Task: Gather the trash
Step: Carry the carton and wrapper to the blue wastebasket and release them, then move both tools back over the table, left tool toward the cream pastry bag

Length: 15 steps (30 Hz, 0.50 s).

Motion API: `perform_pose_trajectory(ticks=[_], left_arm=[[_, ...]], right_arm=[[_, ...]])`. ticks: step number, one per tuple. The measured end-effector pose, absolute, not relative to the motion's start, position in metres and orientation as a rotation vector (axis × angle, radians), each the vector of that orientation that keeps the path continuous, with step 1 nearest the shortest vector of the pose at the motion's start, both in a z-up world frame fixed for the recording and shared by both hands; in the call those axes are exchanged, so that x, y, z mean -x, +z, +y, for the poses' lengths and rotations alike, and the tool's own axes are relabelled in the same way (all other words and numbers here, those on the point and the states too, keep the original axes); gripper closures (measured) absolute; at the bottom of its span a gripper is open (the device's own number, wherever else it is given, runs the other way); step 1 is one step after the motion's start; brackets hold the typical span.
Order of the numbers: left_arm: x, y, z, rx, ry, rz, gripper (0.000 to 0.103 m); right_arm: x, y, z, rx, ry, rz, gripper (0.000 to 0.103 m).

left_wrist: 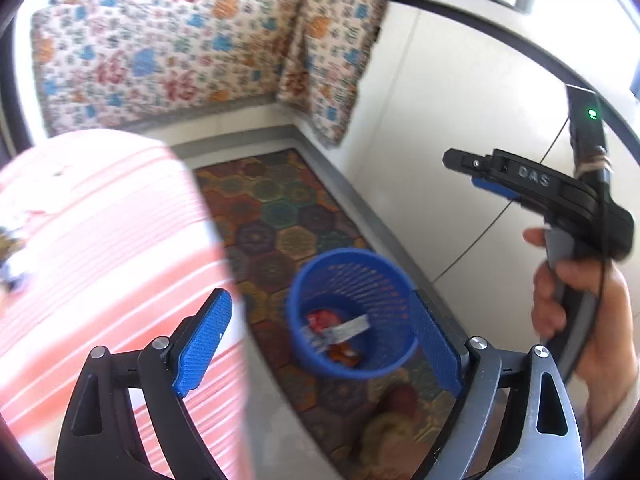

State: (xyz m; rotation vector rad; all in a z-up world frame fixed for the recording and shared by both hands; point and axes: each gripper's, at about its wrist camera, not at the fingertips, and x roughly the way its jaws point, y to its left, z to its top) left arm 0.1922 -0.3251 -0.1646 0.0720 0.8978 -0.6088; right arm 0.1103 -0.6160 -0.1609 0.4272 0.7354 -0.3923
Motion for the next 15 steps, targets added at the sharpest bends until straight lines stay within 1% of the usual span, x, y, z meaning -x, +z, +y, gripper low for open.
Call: perform_pose_trajectory(ticks=[6,9,15], left_arm=[[-0.171,-0.165,-0.229,-0.066,-0.435,0.923,0.012],[-0.17,-0.176,-0.18,-0.052,-0.326,0.949,0.012],[-0.17,-0.195,-0.094,-0.04,-0.155,0.947,0.012]], right_arm=[[-0.128,-0.145,-0.553,-0.339,-0.287,0.73,0.037],[-0.138,-0.141,-0.507,-0.297,-0.203,0.733,0.037],[-0.161,-0.146,-0.404,-0.161,-0.031,0.755,0.037]])
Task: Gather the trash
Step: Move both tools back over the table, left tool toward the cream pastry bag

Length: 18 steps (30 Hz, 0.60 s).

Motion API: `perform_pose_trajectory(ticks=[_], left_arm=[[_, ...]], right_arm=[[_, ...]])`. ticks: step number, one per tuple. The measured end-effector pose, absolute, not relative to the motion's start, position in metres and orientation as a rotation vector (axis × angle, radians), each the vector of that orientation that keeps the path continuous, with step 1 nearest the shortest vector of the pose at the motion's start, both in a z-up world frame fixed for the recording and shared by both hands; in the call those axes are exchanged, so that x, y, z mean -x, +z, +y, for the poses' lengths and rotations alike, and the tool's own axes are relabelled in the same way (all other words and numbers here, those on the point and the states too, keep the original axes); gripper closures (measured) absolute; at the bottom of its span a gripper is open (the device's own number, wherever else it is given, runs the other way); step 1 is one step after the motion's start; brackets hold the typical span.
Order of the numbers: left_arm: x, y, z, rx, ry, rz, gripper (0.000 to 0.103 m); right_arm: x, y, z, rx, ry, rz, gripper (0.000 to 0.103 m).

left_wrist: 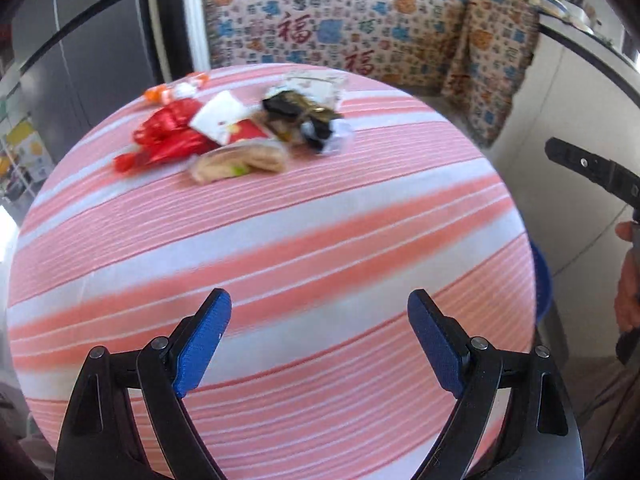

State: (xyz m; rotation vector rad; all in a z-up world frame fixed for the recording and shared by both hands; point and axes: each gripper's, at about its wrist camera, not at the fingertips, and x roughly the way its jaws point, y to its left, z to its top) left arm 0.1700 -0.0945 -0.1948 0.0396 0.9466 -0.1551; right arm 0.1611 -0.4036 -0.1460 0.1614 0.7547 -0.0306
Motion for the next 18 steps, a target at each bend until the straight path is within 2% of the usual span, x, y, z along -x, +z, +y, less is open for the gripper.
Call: perform_pose_trajectory(ticks=[9,14,18], left_arm=[[-0.191,-0.222,-0.007,-0.022,-0.03,0.965,0.01],[-0.21,-0.225,0.009,-0.042,-0.037,0.96,0.0],[-0.223,-0.226,0.016,-0.039,-0.049,0.956,0.0]], right_arm=[[-0.183,-0.193,-0.274,0.04,0.179,0.894,0.037],[-0.196,-0.218,-0.25,0.104,0.196,0.967,0.037],[-0.204,-0.221,-0.245,0.112,0.191,0.977,0.035]])
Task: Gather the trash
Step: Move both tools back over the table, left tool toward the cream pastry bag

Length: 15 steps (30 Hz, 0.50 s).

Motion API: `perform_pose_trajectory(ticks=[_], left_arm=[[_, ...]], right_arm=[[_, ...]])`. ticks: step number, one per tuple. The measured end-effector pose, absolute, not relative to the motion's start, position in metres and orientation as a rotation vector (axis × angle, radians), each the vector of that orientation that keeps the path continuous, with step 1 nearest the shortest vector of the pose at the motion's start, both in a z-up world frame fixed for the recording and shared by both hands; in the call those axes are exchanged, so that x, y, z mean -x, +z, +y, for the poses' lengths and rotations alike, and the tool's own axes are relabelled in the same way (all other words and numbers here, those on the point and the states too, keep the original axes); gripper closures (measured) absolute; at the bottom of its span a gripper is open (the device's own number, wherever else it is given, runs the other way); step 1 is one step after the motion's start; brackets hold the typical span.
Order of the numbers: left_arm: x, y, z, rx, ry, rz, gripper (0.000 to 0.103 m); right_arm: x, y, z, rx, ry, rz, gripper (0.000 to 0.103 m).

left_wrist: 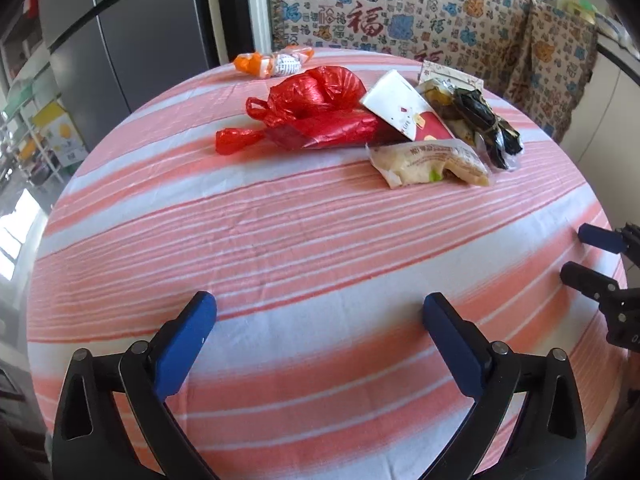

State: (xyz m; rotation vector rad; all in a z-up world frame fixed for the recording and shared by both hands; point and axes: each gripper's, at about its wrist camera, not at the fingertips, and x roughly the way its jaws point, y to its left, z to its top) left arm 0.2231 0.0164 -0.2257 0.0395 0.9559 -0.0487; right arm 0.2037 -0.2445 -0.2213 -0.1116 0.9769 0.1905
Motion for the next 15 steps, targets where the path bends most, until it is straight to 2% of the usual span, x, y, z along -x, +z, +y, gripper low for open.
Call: perform_pose_trajectory(ticks=[8,15], left_arm=[[-0.244,-0.226,0.027,-0.032,-0.049,0.956,0.0],[-0.244,-0.226,0.027,-0.031,-0.048,0.956,0.0]], right_arm=[[-0.219,-0.226,-0.243,0.106,0.179,0.972,0.027],[-0.222,-0.226,-0.245,0.106,0.177,0.968,0.026]])
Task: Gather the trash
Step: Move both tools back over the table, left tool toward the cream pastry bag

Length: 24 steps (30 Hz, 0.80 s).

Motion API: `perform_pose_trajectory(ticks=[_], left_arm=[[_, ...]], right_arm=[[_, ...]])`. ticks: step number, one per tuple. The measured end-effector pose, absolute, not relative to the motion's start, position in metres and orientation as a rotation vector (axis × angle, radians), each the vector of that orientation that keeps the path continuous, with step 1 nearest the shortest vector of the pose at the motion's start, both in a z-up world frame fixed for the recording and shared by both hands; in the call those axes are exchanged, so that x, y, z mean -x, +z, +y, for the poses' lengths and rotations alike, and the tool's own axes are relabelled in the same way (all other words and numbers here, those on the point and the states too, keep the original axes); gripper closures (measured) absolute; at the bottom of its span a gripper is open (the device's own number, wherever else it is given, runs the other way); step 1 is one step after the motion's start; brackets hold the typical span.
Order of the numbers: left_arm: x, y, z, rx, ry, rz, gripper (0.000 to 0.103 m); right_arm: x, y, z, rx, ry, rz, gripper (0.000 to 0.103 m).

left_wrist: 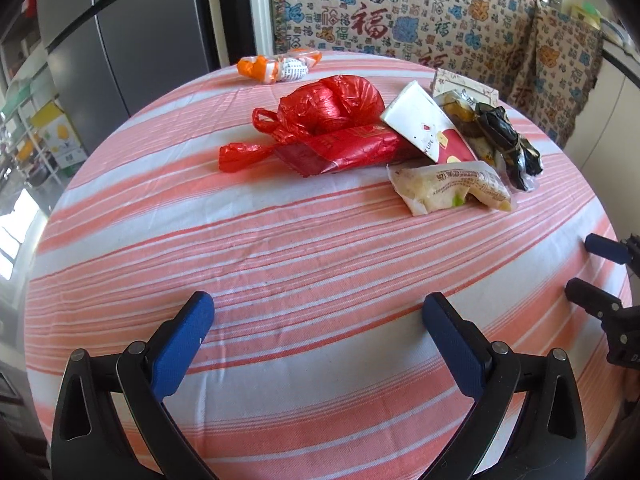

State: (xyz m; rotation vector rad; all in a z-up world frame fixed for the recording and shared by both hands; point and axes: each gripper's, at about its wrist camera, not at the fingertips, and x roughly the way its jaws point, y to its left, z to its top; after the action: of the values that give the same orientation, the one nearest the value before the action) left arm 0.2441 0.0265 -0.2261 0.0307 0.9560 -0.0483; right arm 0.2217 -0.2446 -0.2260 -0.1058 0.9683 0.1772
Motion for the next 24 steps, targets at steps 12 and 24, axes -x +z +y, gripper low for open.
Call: perform_pose_trajectory(ticks=[12,24], left_arm=[[-0.292,-0.222,-0.022,-0.141,-0.331,0.944,0.001],[-0.288,-0.216,-0.045,-0.21,-0.604,0.934,0.019]], right_arm=[[-0.221,-0.226,-0.246,0.107,0.179,0.967,0.026],[-0.221,-0.223,-0.248,0.113,0.203,0.979,0.026]])
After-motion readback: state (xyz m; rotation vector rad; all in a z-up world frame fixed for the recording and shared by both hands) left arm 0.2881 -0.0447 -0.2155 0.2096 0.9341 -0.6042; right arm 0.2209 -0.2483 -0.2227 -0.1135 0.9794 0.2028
